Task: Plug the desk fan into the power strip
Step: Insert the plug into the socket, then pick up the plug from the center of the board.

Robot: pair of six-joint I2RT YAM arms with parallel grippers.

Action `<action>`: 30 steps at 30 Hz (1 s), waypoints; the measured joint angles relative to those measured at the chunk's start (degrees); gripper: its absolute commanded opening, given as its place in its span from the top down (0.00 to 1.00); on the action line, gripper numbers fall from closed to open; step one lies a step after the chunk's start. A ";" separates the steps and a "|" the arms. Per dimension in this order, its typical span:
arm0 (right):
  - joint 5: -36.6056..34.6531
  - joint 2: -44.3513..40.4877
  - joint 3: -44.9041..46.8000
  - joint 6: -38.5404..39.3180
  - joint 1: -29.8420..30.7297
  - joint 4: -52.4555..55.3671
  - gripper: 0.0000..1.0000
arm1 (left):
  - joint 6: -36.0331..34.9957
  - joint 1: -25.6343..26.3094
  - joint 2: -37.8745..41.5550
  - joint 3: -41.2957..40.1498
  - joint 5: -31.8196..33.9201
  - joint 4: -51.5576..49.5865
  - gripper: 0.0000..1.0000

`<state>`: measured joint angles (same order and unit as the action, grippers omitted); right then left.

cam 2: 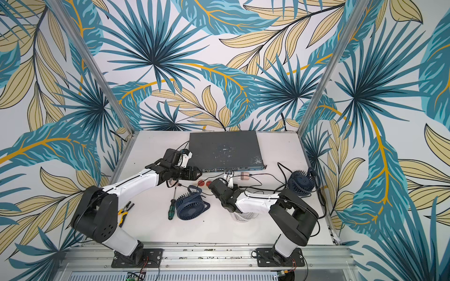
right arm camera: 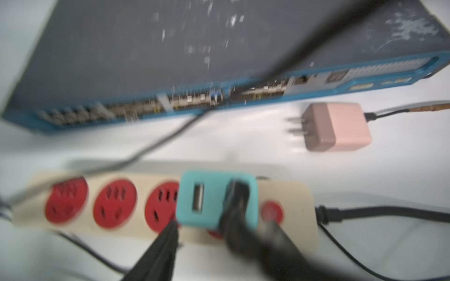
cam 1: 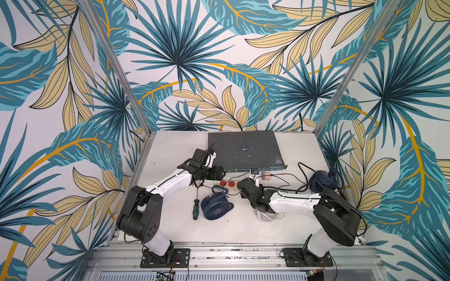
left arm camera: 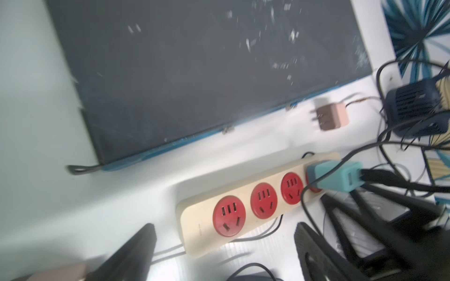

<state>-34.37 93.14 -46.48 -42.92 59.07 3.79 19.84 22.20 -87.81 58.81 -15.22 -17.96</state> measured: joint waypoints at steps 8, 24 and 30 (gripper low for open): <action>4.26 -13.62 0.81 2.56 0.48 5.44 0.00 | 6.21 -1.68 16.11 -6.03 15.69 -5.40 0.00; 17.77 -31.95 13.46 13.38 -14.91 -9.05 0.00 | 37.46 -2.14 11.41 -11.06 29.24 -15.32 0.08; 22.16 -31.32 14.34 14.86 -15.91 -13.00 0.00 | 42.80 -2.14 5.60 -10.21 28.11 -11.04 0.08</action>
<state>-12.21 61.82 -32.14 -28.05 43.16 -9.21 62.63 20.05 -82.21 48.60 12.88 -28.99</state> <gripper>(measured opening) 0.994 0.924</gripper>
